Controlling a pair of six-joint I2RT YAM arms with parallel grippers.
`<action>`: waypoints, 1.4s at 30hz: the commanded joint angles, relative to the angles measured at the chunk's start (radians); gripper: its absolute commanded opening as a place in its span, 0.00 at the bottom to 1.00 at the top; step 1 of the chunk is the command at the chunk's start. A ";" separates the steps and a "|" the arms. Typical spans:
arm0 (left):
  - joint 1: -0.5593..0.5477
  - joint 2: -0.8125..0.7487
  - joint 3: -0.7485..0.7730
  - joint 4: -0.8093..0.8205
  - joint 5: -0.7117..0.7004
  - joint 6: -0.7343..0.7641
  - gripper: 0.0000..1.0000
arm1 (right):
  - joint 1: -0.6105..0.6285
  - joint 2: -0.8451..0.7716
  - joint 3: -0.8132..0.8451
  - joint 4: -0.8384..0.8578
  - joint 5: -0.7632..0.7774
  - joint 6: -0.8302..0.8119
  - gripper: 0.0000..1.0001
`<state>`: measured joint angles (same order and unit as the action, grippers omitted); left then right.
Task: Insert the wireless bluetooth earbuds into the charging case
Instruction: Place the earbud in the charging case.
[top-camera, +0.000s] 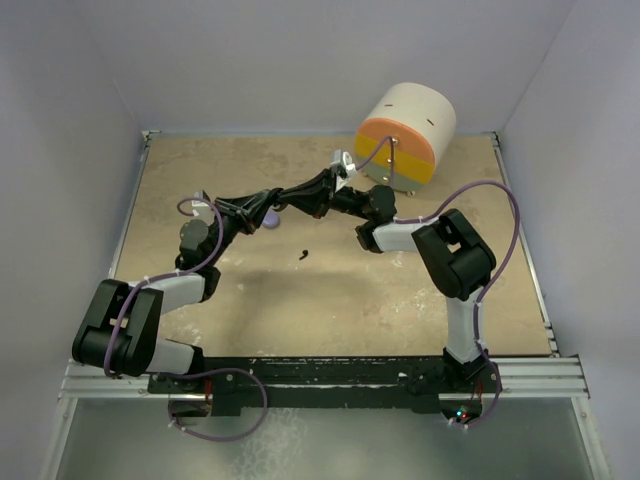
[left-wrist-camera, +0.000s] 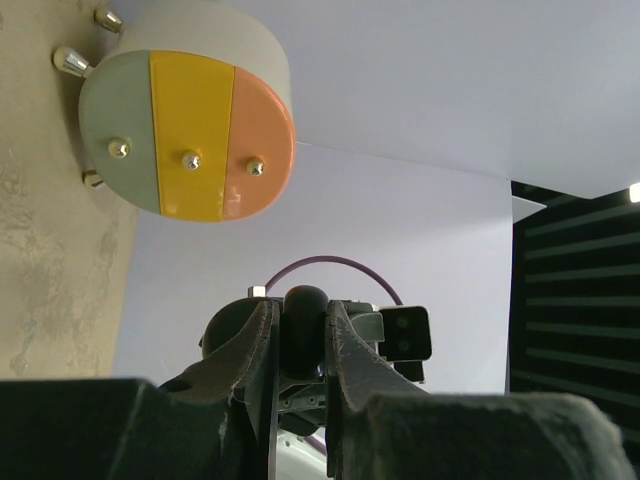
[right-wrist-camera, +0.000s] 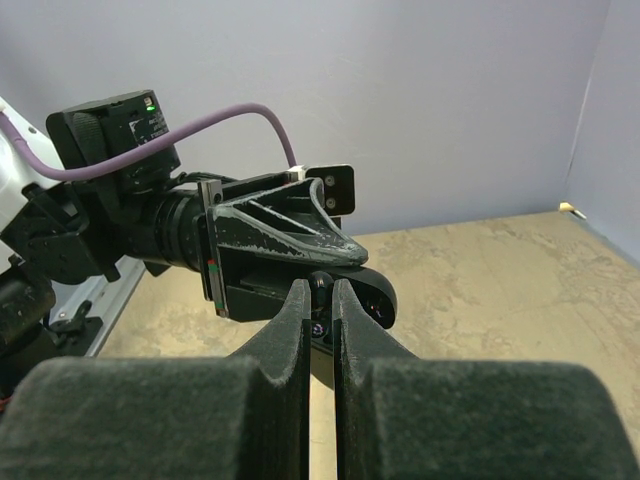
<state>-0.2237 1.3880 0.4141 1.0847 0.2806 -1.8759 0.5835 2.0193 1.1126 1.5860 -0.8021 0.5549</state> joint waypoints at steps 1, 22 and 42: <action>-0.003 -0.029 0.027 0.109 -0.013 -0.033 0.00 | 0.005 -0.041 -0.015 0.815 0.009 -0.020 0.00; -0.003 -0.026 0.015 0.123 -0.038 -0.049 0.00 | -0.001 -0.058 -0.100 0.814 0.092 -0.041 0.33; -0.003 0.040 -0.120 0.152 -0.058 0.007 0.00 | -0.028 -0.234 -0.452 0.780 0.317 -0.102 0.80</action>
<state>-0.2249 1.4181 0.3141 1.1675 0.2340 -1.8992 0.5552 1.8854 0.7509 1.6020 -0.6052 0.4751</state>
